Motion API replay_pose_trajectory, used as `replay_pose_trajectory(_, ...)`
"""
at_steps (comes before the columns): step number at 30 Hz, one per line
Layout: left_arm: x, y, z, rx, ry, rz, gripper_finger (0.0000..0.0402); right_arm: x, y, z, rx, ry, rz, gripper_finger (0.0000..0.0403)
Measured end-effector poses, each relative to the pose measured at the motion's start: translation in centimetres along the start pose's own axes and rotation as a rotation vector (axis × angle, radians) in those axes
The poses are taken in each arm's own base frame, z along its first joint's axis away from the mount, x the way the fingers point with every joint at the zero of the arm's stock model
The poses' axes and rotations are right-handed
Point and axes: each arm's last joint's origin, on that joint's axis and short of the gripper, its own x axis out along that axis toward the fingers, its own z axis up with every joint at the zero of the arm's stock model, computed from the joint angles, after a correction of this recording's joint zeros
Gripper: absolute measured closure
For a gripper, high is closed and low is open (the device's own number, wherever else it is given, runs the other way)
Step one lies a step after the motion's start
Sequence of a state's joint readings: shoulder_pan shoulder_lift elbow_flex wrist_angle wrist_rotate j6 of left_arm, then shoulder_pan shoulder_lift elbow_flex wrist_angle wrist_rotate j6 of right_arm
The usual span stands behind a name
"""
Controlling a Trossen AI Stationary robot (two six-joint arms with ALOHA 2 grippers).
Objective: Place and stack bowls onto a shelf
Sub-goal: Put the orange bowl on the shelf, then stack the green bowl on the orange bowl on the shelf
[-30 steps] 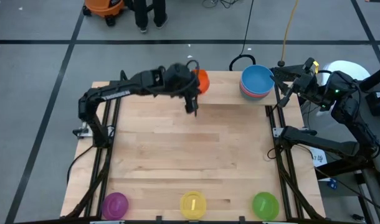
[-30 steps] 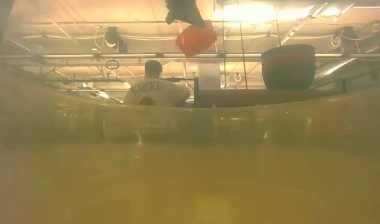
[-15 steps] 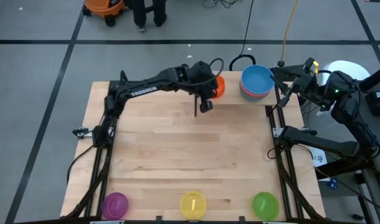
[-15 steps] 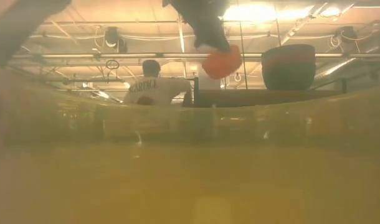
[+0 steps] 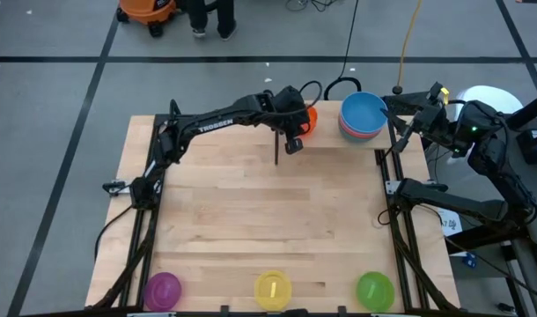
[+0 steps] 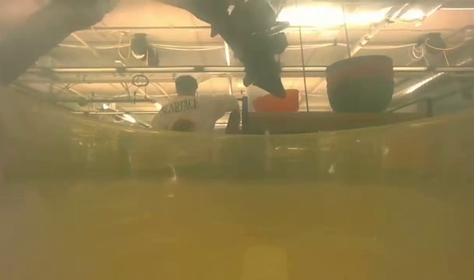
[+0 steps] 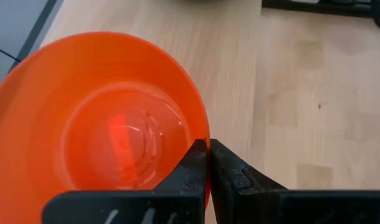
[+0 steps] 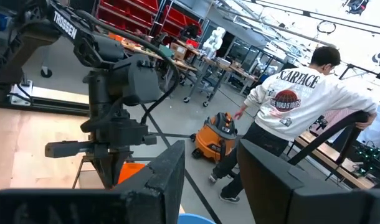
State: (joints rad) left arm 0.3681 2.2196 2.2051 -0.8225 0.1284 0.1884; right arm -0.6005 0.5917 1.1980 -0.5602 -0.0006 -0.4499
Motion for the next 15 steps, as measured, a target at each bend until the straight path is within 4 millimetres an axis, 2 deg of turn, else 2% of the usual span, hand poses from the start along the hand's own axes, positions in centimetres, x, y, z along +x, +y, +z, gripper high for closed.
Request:
replay_pose_trajectory(4, 0.0, -0.2, 0.0, 0.074, 0.003, -0.002, 0.0396, 0.0, 0.0, 0.0, 0.000, -0.001, 0.000, 0.0262)
replay_pose_trajectory(11, 0.5, -1.1, 0.2, 0.079, -0.007, -0.017, 0.0347, 0.0, 0.0, 0.0, 0.000, -0.001, 0.000, 0.0262)
replay_pose_trajectory(15, 0.5, -1.5, 0.3, 0.100, -0.012, -0.018, 0.0333, 0.0, 0.0, 0.0, 0.000, -0.001, -0.001, 0.0262)
